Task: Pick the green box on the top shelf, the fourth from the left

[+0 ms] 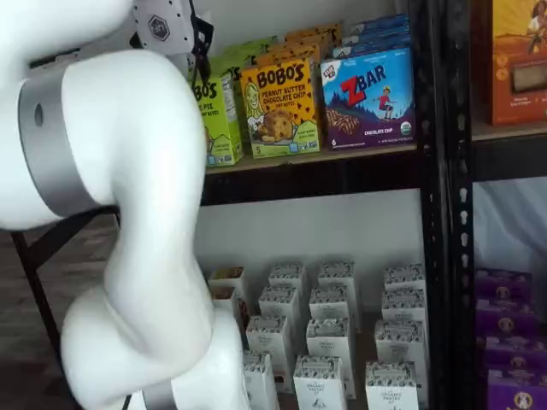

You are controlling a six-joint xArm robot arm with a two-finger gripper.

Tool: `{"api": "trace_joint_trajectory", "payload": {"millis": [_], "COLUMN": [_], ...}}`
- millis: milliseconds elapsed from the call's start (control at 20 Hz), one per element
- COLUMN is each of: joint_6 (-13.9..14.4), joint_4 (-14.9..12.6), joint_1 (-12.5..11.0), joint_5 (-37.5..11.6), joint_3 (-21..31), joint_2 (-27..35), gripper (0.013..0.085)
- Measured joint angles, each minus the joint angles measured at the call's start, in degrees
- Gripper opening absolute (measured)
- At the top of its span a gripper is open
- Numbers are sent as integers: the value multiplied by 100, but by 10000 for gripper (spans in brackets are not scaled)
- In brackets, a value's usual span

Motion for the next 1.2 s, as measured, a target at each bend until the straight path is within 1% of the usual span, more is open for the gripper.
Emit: {"api": "trace_joint_trajectory", "payload": {"millis": [450,800,1000,1200], "joint_6": [-46,-105,-161,-191], "joint_4": [82,163,234,267], "joint_1": [-61,-115,-181,-210], "joint_5": [193,92,207,169], "joint_3": [-365,-436,-577,-593], "joint_2": [392,550,718,773], "gripper": [850,850,850,850]}}
